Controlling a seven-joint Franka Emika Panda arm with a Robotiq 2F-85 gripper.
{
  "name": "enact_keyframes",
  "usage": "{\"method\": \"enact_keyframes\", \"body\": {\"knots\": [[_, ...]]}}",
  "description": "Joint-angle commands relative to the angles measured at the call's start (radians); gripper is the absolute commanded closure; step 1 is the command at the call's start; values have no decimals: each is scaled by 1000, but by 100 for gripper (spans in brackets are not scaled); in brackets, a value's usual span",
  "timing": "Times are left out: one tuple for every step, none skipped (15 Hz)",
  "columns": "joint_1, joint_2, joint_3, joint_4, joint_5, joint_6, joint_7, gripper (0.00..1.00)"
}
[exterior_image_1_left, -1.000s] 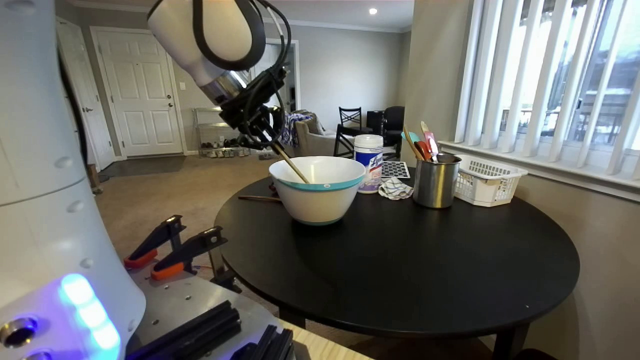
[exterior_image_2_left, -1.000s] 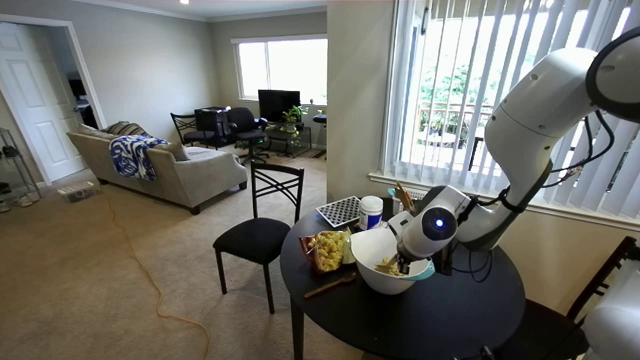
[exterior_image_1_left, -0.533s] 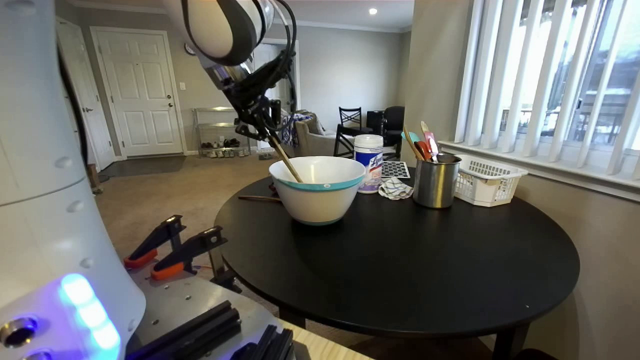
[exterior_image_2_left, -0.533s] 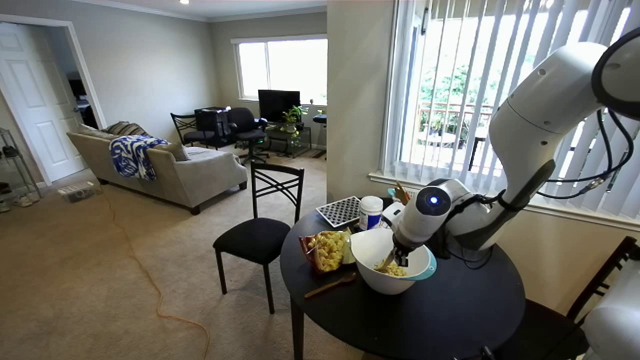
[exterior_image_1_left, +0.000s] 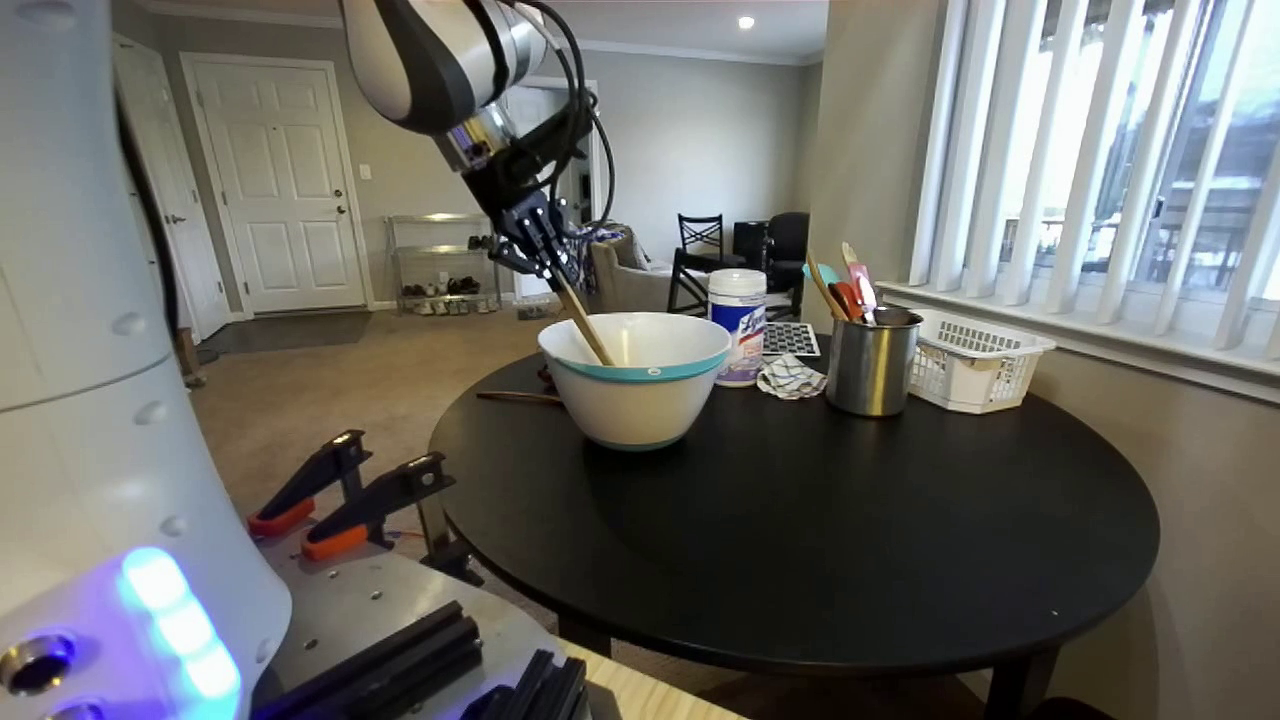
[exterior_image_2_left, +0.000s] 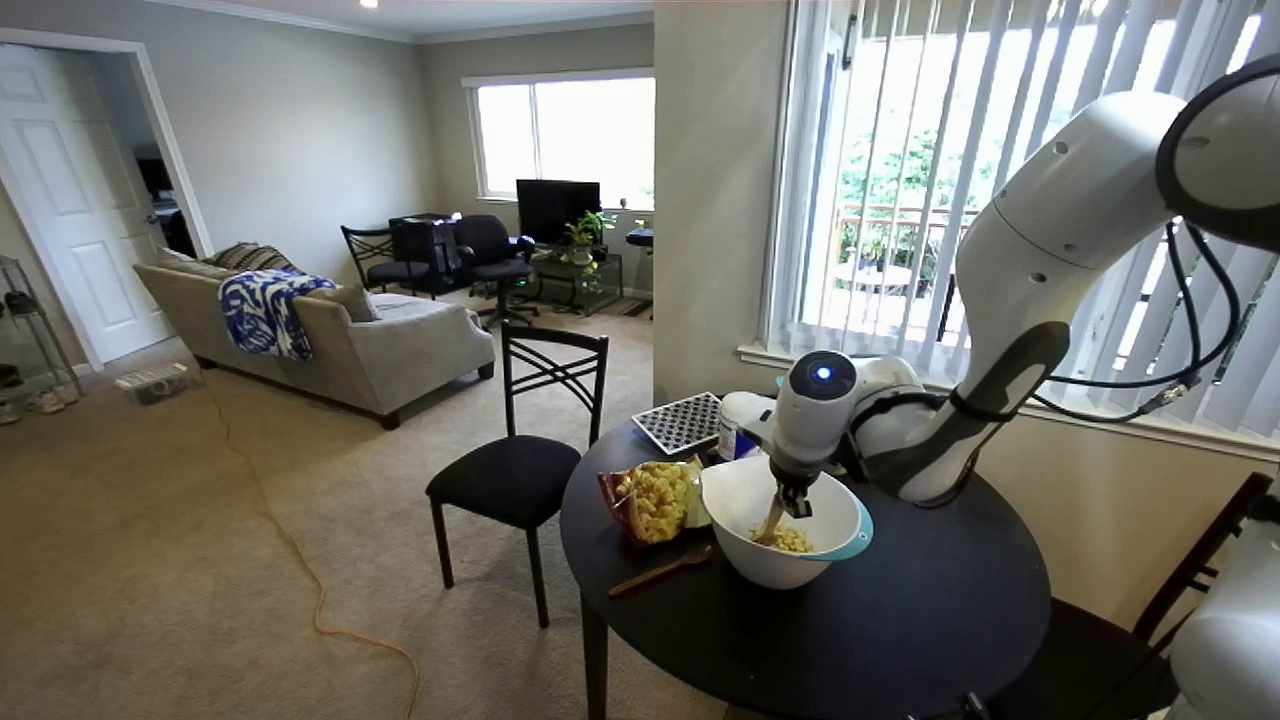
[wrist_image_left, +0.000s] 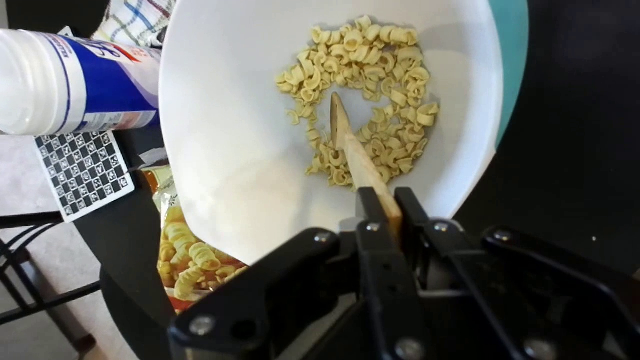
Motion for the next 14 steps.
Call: {"method": "enact_keyframes", "body": {"knots": [[-32,-36,68,3,199,-62,-267,97],[-38,-56,85,4,260,-66,-338,97],[-41,-88,98,-1,321,-71,-410,97],[-43,-113,111,-3,384,-78,-481,97],[-41,-143,119,-4,450,-85,-553,97],[-35,-171,123,0,519,-103,-626,97],[-26,-202,123,7,591,-132,-698,97],[-17,-234,119,17,661,-165,-771,97],[-12,-259,108,32,725,-193,-840,97],[-7,-274,98,46,759,-219,-878,97],[33,-276,49,61,770,-239,-898,97],[36,-278,41,74,783,-257,-913,97],[41,-275,26,76,792,-265,-923,97],[46,-271,14,76,796,-267,-926,97]]}}
